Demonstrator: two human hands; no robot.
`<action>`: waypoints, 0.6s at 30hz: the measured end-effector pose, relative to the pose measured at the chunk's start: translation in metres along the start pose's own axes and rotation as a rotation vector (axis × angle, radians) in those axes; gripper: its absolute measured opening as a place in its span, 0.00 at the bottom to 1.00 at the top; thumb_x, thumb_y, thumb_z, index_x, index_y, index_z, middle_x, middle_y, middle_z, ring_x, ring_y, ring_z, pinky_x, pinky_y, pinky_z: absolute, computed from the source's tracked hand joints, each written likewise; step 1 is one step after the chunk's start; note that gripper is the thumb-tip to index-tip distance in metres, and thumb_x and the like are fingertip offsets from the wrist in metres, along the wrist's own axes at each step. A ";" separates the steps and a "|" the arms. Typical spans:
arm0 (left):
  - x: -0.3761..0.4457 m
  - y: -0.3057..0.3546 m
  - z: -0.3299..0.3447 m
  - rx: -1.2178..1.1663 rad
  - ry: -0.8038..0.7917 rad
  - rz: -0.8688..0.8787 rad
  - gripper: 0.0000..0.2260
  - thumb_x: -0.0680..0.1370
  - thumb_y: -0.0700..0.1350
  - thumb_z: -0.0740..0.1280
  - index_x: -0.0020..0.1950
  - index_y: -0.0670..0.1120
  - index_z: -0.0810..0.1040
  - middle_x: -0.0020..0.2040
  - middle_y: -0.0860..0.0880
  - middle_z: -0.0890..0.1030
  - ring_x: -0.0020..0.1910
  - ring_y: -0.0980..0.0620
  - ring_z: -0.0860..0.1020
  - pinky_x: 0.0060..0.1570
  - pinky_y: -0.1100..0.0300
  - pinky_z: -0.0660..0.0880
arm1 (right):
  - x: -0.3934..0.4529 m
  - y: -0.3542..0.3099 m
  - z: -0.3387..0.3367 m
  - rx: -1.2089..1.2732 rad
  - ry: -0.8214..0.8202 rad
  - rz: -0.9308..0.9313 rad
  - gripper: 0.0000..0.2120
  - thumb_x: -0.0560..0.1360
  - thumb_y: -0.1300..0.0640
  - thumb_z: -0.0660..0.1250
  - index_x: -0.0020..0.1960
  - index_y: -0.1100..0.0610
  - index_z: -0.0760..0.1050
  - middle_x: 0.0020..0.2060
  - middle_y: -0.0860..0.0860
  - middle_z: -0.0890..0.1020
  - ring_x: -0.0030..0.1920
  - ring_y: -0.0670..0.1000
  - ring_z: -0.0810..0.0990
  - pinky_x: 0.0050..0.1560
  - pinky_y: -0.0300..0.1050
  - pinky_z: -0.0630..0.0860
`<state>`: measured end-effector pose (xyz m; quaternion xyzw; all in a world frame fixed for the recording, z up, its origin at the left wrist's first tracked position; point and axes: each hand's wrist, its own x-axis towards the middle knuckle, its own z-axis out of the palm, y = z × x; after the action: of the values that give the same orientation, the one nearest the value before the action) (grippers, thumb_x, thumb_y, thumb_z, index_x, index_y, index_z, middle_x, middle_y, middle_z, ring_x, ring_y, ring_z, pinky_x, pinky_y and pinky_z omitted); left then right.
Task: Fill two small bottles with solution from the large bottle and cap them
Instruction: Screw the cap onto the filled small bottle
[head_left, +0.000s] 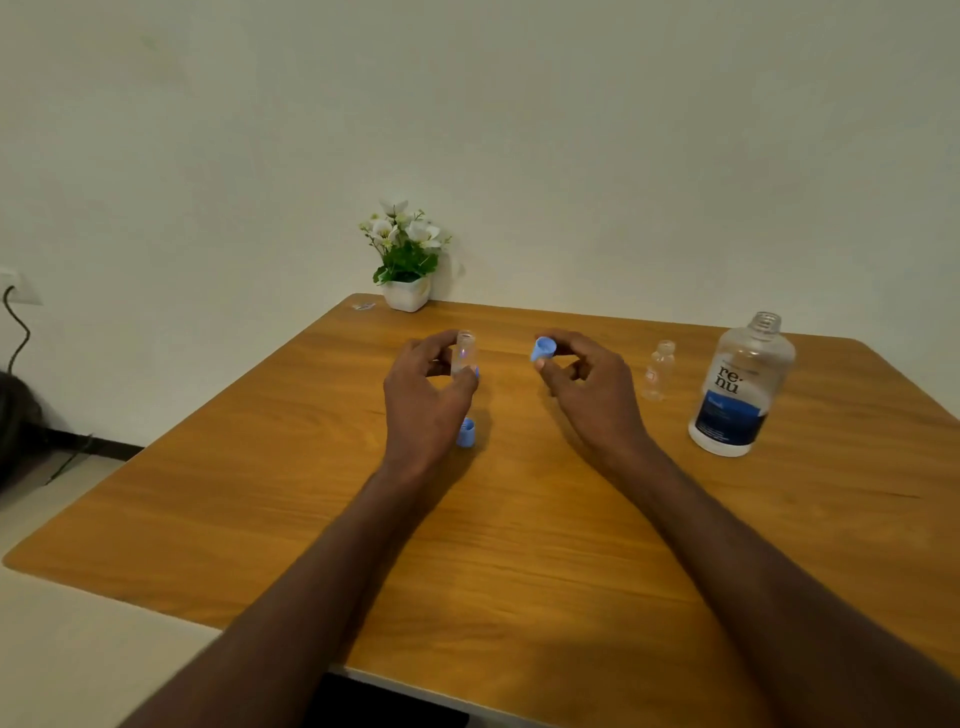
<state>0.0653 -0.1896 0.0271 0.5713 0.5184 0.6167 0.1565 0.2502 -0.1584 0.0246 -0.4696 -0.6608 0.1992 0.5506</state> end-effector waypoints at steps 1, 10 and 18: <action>0.000 0.005 0.006 -0.022 0.002 0.008 0.17 0.77 0.41 0.73 0.65 0.51 0.81 0.55 0.52 0.82 0.52 0.58 0.81 0.55 0.54 0.81 | 0.003 -0.002 -0.006 0.029 0.044 0.001 0.15 0.81 0.56 0.70 0.67 0.49 0.80 0.54 0.40 0.82 0.51 0.40 0.79 0.46 0.27 0.74; -0.006 0.033 0.069 -0.117 -0.083 0.040 0.18 0.76 0.38 0.73 0.66 0.46 0.82 0.57 0.49 0.82 0.53 0.53 0.82 0.55 0.51 0.81 | 0.015 -0.004 -0.035 0.161 0.157 0.003 0.16 0.84 0.58 0.66 0.71 0.52 0.74 0.59 0.52 0.83 0.56 0.50 0.84 0.58 0.45 0.80; -0.011 0.028 0.090 -0.121 -0.165 0.011 0.19 0.76 0.38 0.73 0.66 0.49 0.81 0.57 0.52 0.81 0.53 0.61 0.79 0.53 0.68 0.76 | 0.017 -0.004 -0.038 0.046 0.217 -0.093 0.11 0.84 0.57 0.65 0.65 0.54 0.80 0.59 0.48 0.82 0.57 0.45 0.79 0.52 0.32 0.75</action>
<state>0.1574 -0.1688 0.0266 0.6123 0.4626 0.5987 0.2294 0.2841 -0.1559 0.0485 -0.4446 -0.6138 0.1365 0.6379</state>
